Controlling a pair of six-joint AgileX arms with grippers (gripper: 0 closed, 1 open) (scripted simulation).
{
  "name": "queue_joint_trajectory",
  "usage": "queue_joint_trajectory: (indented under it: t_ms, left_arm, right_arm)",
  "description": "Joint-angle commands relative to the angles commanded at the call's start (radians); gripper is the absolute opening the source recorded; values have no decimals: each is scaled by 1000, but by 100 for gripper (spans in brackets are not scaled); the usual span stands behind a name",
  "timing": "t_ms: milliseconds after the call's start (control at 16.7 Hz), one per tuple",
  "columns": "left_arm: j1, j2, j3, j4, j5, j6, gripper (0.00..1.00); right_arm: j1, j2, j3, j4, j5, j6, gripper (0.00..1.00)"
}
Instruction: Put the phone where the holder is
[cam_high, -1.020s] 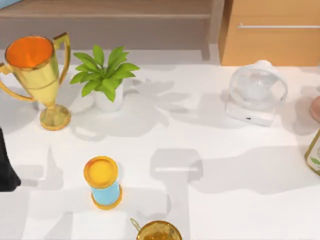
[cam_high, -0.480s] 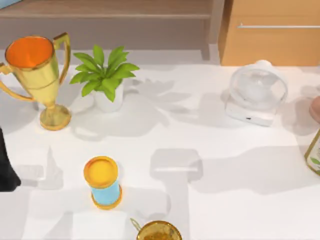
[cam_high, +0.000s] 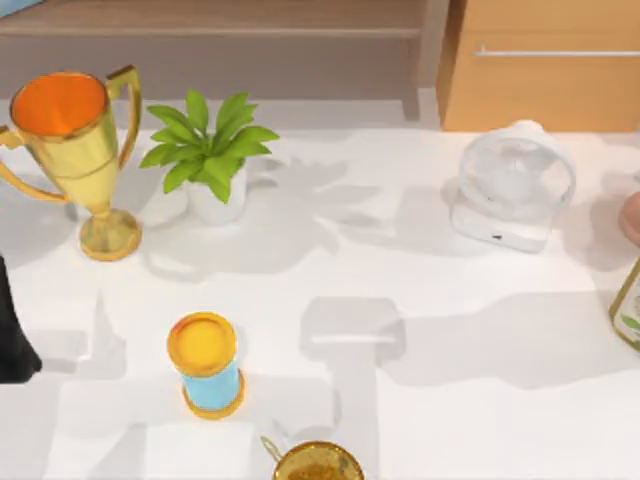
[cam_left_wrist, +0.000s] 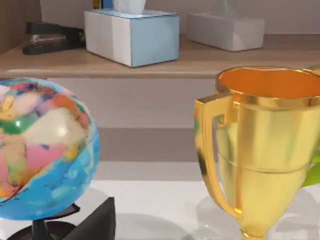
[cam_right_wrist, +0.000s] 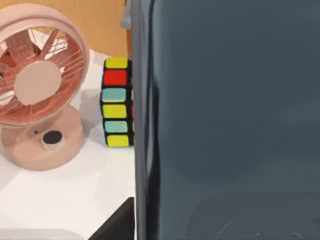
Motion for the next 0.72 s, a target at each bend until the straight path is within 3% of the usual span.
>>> queue_joint_trajectory:
  t_ms: [660, 720]
  left_arm:
    - [0, 0, 0, 0, 0, 0, 100]
    - [0, 0, 0, 0, 0, 0, 100]
  right_arm:
    - [0, 0, 0, 0, 0, 0, 98]
    - [0, 0, 0, 0, 0, 0, 100]
